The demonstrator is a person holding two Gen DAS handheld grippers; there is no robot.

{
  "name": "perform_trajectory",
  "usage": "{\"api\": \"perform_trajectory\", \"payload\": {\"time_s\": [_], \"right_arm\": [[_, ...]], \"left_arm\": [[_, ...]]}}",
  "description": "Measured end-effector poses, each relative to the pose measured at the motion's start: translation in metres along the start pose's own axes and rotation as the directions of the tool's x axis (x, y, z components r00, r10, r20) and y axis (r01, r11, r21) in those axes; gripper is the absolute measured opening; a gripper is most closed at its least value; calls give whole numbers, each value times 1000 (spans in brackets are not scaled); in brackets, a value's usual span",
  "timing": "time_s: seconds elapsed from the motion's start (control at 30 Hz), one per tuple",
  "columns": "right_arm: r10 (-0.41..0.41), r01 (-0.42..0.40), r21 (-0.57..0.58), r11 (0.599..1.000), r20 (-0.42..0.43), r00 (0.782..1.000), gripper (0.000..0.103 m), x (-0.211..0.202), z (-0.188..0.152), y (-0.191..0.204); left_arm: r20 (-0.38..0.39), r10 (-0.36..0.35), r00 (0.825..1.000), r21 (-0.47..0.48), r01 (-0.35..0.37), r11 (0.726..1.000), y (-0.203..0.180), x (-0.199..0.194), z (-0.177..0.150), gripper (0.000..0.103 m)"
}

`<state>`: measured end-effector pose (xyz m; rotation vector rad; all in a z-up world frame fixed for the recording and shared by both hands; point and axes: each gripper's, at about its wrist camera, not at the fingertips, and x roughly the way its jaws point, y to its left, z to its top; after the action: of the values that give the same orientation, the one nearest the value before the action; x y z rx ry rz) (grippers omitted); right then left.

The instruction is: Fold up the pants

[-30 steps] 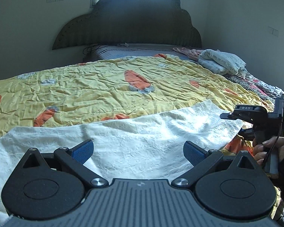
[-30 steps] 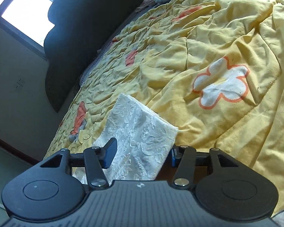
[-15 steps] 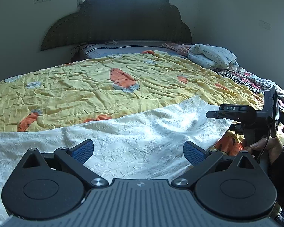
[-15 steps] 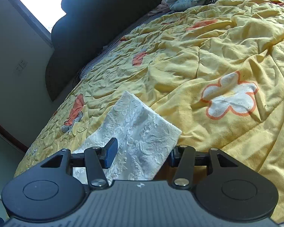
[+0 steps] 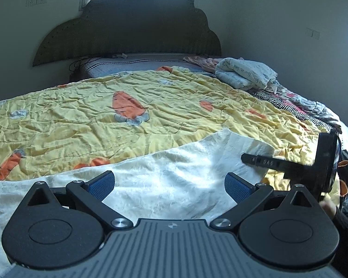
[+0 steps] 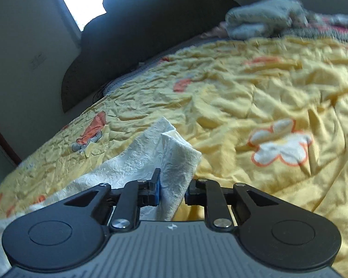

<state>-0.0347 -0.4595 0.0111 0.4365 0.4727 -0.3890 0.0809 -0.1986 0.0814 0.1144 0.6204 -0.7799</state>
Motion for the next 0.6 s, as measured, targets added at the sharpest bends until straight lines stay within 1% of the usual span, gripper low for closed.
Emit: {"api": "perform_trajectory", "payload": {"time_s": [0.07,0.1,0.13,0.17,0.2,0.27,0.33,0.37,0.43,0.47,0.53,0.57,0.6], "right_arm": [[-13,18,-140,990,39,999,15,-7,0,20],[-17,27,-194,981,49,999,14,-9,0,27],[-26,40,-246,968,62,998,14,-10,-1,34],[-33,54,-301,952,76,997,14,-12,-2,41],[-31,59,-342,938,86,996,14,-14,-4,47],[-20,64,-416,907,109,994,14,-20,-9,57],[4,57,-481,875,125,992,14,-26,-15,65],[8,62,-520,852,131,991,14,-28,-19,71],[21,59,-565,823,134,991,14,-31,-25,77],[28,55,-582,812,134,991,14,-33,-27,79],[31,53,-593,803,130,991,14,-33,-29,80],[32,50,-594,803,127,991,14,-32,-30,80],[35,42,-590,806,119,992,14,-31,-30,80]], "left_arm": [[7,-51,999,-37,52,998,-3,14,15,102],[8,-82,997,-72,83,994,-5,25,25,102],[6,-111,994,-105,112,988,-6,36,33,102],[-6,-159,987,-146,156,977,-8,50,43,102],[-31,-205,978,-188,196,962,-11,66,51,102],[-96,-273,957,-270,239,933,-21,98,64,101],[-162,-354,921,-324,289,901,-34,128,71,101],[-193,-367,910,-338,290,895,-41,143,72,101],[-255,-350,901,-324,262,909,-54,168,72,98],[-286,-327,901,-305,238,922,-59,179,70,91],[-343,-258,903,-256,174,951,-62,196,65,54],[-365,-231,902,-239,149,960,-62,202,62,20],[-372,-211,904,-236,128,963,-58,205,58,9]]}}
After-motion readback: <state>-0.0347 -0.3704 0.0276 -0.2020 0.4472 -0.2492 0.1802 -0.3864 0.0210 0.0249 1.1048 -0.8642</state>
